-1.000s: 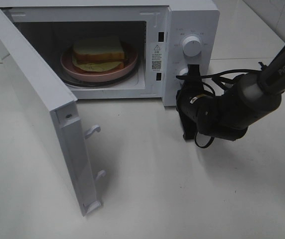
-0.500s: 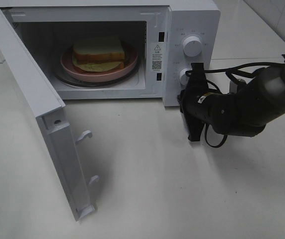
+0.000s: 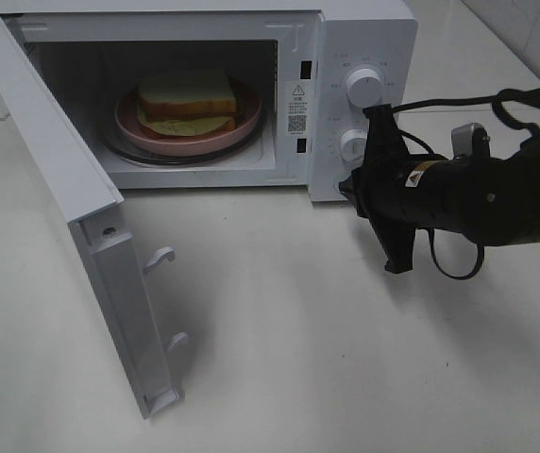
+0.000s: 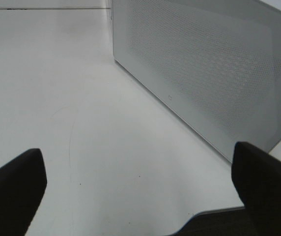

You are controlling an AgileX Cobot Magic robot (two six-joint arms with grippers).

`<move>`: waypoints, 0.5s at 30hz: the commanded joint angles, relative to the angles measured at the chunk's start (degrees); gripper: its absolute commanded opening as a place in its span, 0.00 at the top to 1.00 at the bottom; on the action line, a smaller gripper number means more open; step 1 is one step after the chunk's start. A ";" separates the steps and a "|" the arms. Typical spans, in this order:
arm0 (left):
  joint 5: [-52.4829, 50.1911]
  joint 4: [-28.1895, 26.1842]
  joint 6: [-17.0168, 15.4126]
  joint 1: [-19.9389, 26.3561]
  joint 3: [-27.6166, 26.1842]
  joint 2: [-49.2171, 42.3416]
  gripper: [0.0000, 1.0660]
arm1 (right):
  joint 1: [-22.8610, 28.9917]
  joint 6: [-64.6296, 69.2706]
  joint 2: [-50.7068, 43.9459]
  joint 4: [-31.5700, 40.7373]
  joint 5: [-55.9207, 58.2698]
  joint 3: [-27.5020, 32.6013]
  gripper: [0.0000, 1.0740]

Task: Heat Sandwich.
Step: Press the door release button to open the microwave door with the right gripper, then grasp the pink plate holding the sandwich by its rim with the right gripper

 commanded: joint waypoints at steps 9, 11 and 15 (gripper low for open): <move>-0.80 -0.40 -0.23 0.29 0.11 -0.34 0.09 | -0.11 -5.61 -11.46 -19.48 15.53 0.23 0.97; -0.80 -0.40 -0.23 0.29 0.11 -0.34 0.09 | -0.11 -6.88 -12.20 -20.05 17.02 0.23 0.97; -0.80 -0.40 -0.23 0.29 0.11 -0.34 0.09 | -0.11 -15.58 -14.95 -20.28 25.95 0.17 0.96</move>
